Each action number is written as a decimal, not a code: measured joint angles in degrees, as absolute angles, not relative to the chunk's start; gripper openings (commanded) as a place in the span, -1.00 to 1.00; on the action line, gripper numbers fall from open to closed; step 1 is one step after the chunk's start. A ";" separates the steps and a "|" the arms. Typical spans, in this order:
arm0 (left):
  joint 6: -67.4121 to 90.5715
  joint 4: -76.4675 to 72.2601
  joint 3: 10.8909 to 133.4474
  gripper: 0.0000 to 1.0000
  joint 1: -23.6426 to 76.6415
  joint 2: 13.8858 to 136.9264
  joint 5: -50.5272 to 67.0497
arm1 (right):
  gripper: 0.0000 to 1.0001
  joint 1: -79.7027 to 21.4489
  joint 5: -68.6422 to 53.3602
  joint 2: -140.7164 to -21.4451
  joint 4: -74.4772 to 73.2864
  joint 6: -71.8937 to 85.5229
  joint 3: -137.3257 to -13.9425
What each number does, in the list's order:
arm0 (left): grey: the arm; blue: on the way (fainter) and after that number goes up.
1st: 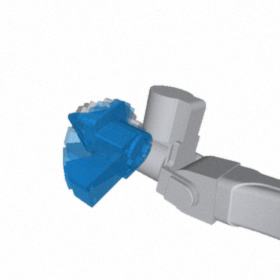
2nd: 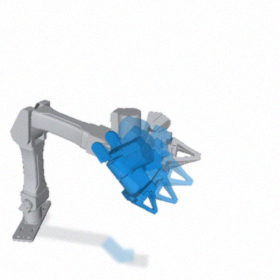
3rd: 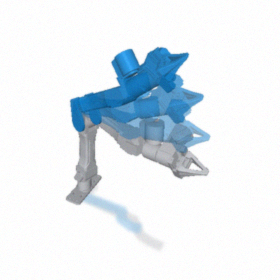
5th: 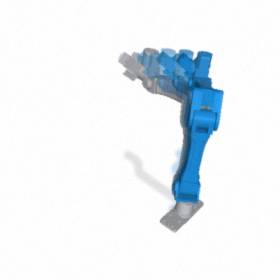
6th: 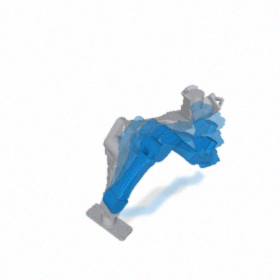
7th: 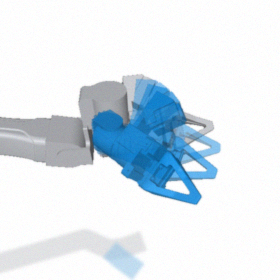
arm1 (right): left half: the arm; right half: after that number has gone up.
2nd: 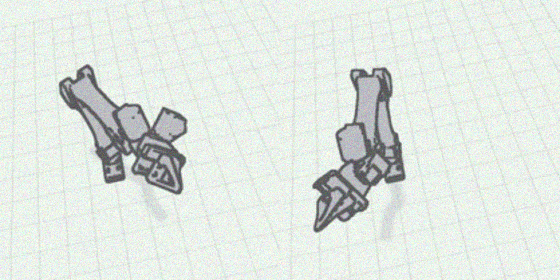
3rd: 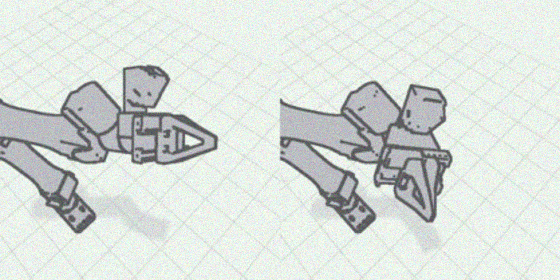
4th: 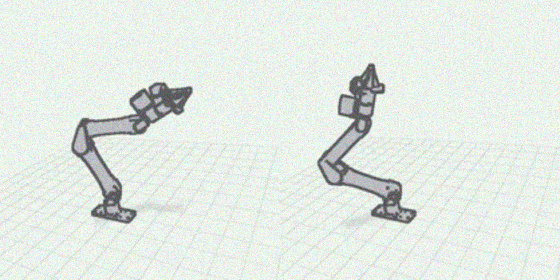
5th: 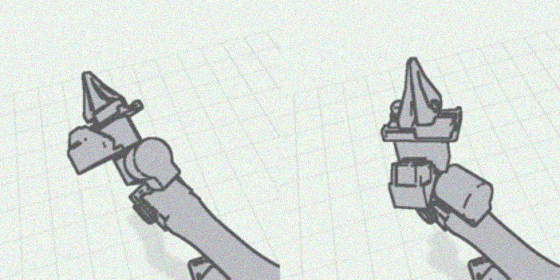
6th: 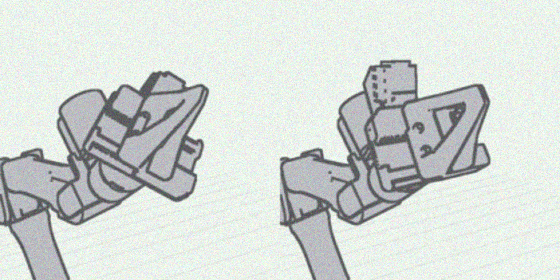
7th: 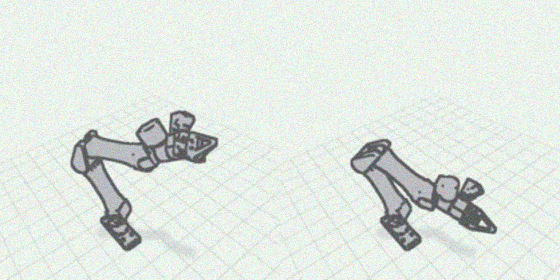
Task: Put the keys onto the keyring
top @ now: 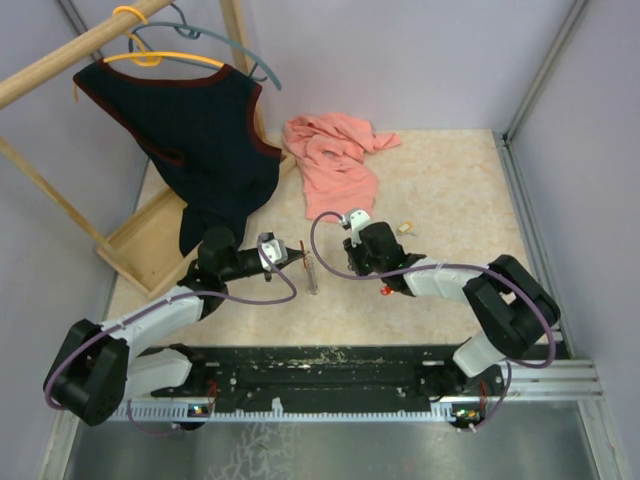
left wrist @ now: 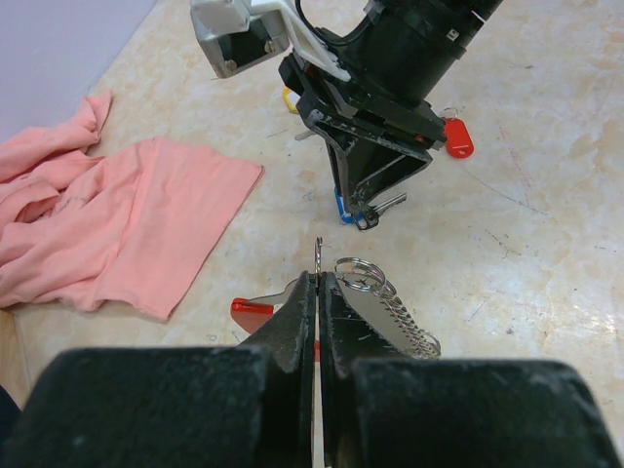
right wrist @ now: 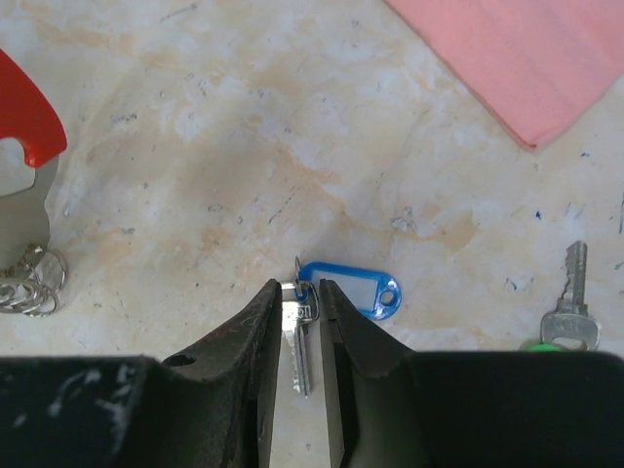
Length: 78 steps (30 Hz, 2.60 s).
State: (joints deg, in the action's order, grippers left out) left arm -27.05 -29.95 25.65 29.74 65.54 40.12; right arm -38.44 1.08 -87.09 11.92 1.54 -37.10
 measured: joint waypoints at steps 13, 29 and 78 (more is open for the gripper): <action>-27.05 -29.95 25.65 -0.98 29.74 65.54 40.14 | -0.70 -38.44 2.24 -89.67 15.53 1.54 -36.80; -27.05 -29.95 25.65 -0.98 29.74 65.54 40.14 | -1.00 -38.44 2.04 -91.88 16.78 1.45 -36.88; -32.03 -27.97 26.09 -1.00 29.74 66.43 50.19 | -1.00 -53.47 -8.40 -63.64 7.84 -50.46 -37.08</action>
State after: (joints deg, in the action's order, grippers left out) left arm -32.03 -27.97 26.09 29.74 66.43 50.19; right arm -53.47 -8.40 -63.64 7.84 -50.46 -37.08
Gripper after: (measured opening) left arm 0.007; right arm 0.007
